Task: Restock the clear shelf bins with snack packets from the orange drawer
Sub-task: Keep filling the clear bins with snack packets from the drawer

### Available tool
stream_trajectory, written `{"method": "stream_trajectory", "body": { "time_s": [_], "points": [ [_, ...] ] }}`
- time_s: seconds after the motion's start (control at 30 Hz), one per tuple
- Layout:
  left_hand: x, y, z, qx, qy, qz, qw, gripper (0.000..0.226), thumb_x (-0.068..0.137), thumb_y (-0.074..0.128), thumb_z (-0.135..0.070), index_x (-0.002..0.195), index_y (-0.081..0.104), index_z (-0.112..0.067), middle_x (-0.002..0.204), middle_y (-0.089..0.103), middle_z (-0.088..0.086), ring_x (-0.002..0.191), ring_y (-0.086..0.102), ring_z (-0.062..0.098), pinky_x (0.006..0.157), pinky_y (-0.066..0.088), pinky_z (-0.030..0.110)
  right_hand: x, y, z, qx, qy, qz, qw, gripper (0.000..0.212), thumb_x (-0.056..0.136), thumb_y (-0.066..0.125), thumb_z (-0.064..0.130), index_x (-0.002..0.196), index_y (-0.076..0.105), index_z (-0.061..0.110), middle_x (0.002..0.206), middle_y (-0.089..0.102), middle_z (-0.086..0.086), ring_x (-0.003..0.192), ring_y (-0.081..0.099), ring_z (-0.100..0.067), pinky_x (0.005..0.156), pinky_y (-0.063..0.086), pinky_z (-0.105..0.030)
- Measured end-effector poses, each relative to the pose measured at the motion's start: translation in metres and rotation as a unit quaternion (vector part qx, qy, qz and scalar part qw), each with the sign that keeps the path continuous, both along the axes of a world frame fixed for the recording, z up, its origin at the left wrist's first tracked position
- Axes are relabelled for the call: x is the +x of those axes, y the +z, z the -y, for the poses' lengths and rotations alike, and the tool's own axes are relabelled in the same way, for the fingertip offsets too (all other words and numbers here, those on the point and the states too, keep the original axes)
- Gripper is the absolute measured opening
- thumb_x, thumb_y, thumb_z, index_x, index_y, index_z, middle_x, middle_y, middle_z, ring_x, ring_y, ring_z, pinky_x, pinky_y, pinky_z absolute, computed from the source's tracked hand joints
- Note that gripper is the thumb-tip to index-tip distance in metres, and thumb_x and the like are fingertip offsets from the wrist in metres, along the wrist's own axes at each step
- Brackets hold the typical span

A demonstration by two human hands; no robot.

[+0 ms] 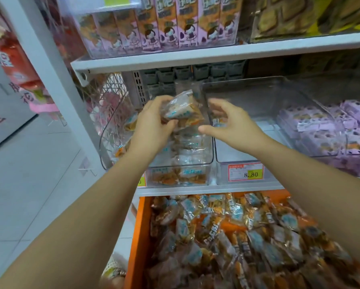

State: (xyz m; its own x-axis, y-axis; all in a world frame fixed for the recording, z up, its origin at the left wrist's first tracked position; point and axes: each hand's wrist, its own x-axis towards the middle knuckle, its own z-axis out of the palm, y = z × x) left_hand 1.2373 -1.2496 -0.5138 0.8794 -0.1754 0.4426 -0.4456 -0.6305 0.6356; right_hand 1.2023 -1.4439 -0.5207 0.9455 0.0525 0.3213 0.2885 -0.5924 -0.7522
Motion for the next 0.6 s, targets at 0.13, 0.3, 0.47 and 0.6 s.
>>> {"method": "stream_trajectory", "body": {
  "time_s": [0.13,0.3,0.47,0.6],
  "points": [
    [0.030,0.008,0.019,-0.020,-0.004,-0.067,0.998,0.046,0.085,0.068,-0.009,0.127,0.052,-0.019,0.116,0.062,0.004,0.087,0.063,0.021,0.072,0.051,0.030,0.006,-0.007,0.012,-0.001,0.034,-0.068,0.997,0.068,0.082,0.072,0.025,0.142,0.040,0.017,0.141,0.048,-0.001,0.128,0.047,-0.013,0.107,0.039,-0.031],
    [0.058,0.014,0.024,-0.021,-0.002,-0.139,0.990,0.046,0.087,0.067,-0.010,0.130,0.051,-0.014,0.113,0.060,0.003,0.089,0.061,0.021,0.073,0.049,0.027,0.008,-0.006,0.017,0.021,0.056,-0.089,0.994,0.074,0.081,0.073,0.026,0.145,0.036,0.020,0.146,0.042,0.005,0.125,0.044,-0.005,0.101,0.036,-0.018],
    [0.076,0.018,0.015,0.121,-0.001,-0.156,0.980,0.050,0.090,0.060,-0.005,0.135,0.046,-0.021,0.123,0.057,0.007,0.062,0.054,0.014,0.044,0.043,0.018,0.007,-0.007,0.017,0.021,0.056,-0.086,0.995,0.071,0.081,0.072,0.028,0.143,0.037,0.024,0.145,0.043,0.007,0.124,0.046,-0.005,0.102,0.037,-0.019],
    [0.083,0.040,0.023,0.218,-0.045,-0.194,0.956,0.054,0.090,0.062,-0.012,0.139,0.042,-0.023,0.117,0.057,0.005,0.064,0.054,0.012,0.051,0.043,0.017,0.008,-0.008,0.017,0.021,0.053,-0.088,0.995,0.071,0.081,0.073,0.028,0.143,0.038,0.027,0.144,0.044,0.005,0.126,0.047,-0.008,0.103,0.038,-0.020]
  ]
}}
